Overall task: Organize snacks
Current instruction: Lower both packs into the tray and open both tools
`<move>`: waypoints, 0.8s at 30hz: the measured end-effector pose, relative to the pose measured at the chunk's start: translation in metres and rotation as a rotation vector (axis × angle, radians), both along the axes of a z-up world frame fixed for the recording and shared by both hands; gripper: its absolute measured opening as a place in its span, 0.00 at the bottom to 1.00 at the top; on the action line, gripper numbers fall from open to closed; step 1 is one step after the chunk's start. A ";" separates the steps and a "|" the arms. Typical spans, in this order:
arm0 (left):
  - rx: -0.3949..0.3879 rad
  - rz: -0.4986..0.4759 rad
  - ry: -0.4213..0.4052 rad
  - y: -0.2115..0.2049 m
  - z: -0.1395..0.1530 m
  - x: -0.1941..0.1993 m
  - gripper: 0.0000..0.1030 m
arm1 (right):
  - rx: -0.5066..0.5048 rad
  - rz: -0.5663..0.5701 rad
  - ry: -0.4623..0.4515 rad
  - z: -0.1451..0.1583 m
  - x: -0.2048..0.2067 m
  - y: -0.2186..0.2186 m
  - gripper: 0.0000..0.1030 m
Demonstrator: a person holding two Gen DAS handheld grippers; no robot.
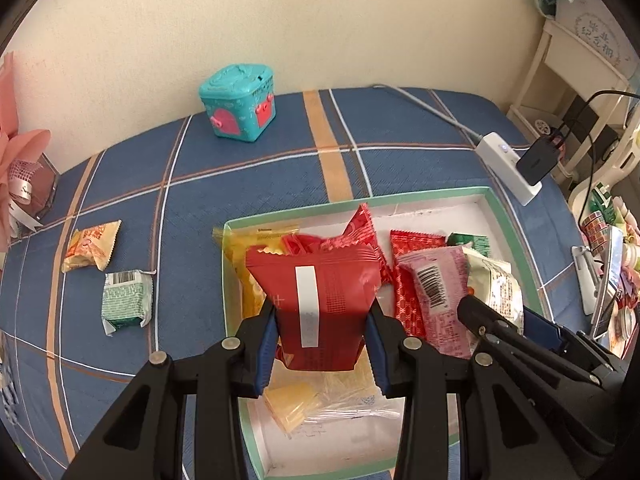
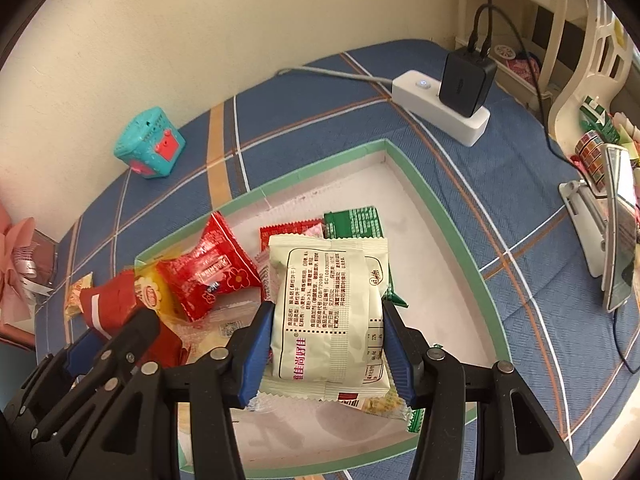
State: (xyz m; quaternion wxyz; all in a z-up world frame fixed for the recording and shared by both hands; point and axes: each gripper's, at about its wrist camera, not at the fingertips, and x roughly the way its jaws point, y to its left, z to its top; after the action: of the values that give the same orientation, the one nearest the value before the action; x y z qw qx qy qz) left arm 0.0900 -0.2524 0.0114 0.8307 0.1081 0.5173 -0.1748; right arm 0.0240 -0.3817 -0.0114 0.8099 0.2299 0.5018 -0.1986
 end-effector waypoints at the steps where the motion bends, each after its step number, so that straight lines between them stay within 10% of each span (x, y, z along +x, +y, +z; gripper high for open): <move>1: 0.000 0.005 0.005 0.001 -0.003 0.002 0.39 | 0.002 0.003 0.006 -0.002 0.001 0.001 0.54; 9: -0.015 0.042 0.052 0.011 -0.013 0.009 0.42 | -0.008 0.006 0.050 -0.013 0.005 0.003 0.55; 24: -0.016 0.107 0.101 0.028 -0.019 0.015 0.76 | -0.040 0.009 0.098 -0.021 0.004 0.001 0.84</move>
State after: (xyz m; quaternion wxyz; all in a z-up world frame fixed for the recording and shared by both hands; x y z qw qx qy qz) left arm 0.1054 -0.2247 -0.0075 0.8126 0.0646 0.5622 -0.1395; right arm 0.0283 -0.3804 -0.0328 0.7898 0.2015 0.5377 -0.2157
